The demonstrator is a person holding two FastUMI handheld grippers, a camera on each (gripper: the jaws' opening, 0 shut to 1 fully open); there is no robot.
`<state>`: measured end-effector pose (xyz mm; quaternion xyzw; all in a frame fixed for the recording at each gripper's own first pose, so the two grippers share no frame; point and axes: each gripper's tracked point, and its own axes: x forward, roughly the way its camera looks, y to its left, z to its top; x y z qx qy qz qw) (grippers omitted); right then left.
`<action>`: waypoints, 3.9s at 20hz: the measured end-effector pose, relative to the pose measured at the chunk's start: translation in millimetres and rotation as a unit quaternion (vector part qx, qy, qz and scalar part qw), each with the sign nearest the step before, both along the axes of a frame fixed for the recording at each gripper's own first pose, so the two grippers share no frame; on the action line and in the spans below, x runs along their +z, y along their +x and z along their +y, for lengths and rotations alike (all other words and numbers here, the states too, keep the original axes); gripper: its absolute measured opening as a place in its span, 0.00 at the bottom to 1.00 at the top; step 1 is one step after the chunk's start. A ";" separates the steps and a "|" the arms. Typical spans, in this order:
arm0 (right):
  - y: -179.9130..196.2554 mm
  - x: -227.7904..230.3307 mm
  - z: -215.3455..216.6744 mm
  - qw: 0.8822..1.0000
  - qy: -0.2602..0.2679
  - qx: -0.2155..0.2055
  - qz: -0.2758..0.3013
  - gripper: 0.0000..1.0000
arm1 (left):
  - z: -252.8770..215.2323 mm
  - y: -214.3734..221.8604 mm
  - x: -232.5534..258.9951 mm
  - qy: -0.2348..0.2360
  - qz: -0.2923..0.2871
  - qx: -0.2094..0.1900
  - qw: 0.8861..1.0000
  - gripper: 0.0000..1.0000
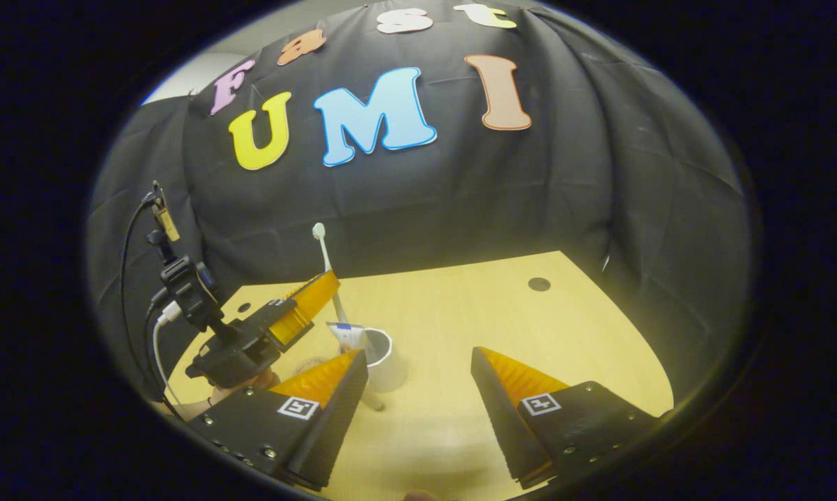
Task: Put the toothbrush and toothpaste on the desktop into the cup, then pick up the cup and place it on the coaster on the desktop.
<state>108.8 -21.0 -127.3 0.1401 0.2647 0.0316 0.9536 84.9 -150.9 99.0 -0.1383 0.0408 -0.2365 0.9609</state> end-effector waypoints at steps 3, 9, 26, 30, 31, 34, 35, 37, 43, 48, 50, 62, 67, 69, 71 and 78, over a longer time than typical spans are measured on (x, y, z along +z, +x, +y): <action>1.7 -1.2 2.3 1.000 0.004 0.006 0.002 0.90 | 0.4 1.6 -10.3 0.010 0.010 0.003 1.000 0.11; 4.3 -4.8 5.4 1.000 0.010 0.012 0.008 0.90 | 4.4 -4.6 -13.8 0.016 0.023 0.006 1.000 0.24; 4.8 -15.6 30.2 0.997 -0.021 0.056 0.041 0.90 | 58.0 -39.9 17.0 0.057 0.024 0.051 0.997 0.95; 8.6 -24.3 41.8 0.995 -0.036 0.070 0.067 0.90 | 73.9 -57.4 21.0 0.063 0.036 0.064 0.995 0.95; 10.6 -27.8 44.5 0.993 -0.040 0.074 0.077 0.90 | 78.0 -61.9 22.4 0.064 0.038 0.068 0.995 0.92; 14.8 -39.3 55.4 0.990 -0.039 0.086 0.101 0.90 | 94.0 -73.7 27.1 0.066 0.043 0.084 0.993 0.95; 16.0 -43.7 58.7 0.989 -0.037 0.088 0.109 0.90 | 98.8 -77.9 27.4 0.069 0.044 0.090 0.993 0.95; 17.9 -53.8 63.4 0.987 -0.037 0.091 0.129 0.90 | 109.2 -85.1 24.0 0.086 0.056 0.105 0.989 0.95; 32.2 -72.4 78.3 0.981 -0.023 0.087 0.170 0.90 | 128.4 -107.1 18.8 0.097 0.089 0.128 0.983 0.95; 40.3 -88.5 87.2 0.973 -0.031 0.089 0.212 0.90 | 138.8 -114.3 13.9 0.088 0.102 0.136 0.981 0.92; 42.5 -99.7 89.8 0.967 -0.038 0.091 0.235 0.90 | 140.1 -116.2 11.1 0.080 0.111 0.137 0.981 0.95; 51.7 -139.2 105.2 0.940 -0.064 0.113 0.316 0.89 | 147.6 -118.8 6.5 0.078 0.121 0.142 0.979 0.95; 52.7 -153.4 109.8 0.932 -0.061 0.117 0.337 0.77 | 152.5 -121.3 1.7 0.073 0.130 0.144 0.978 0.95; 49.8 -155.2 110.9 0.929 -0.061 0.122 0.343 0.77 | 154.7 -122.9 -1.2 0.070 0.135 0.146 0.977 0.95; 48.9 -158.6 113.7 0.928 -0.062 0.130 0.345 0.76 | 156.9 -124.5 -3.4 0.068 0.140 0.148 0.977 0.95; 45.7 -161.9 113.0 0.926 -0.050 0.116 0.354 0.30 | 161.7 -131.9 -2.4 0.061 0.142 0.151 0.976 0.95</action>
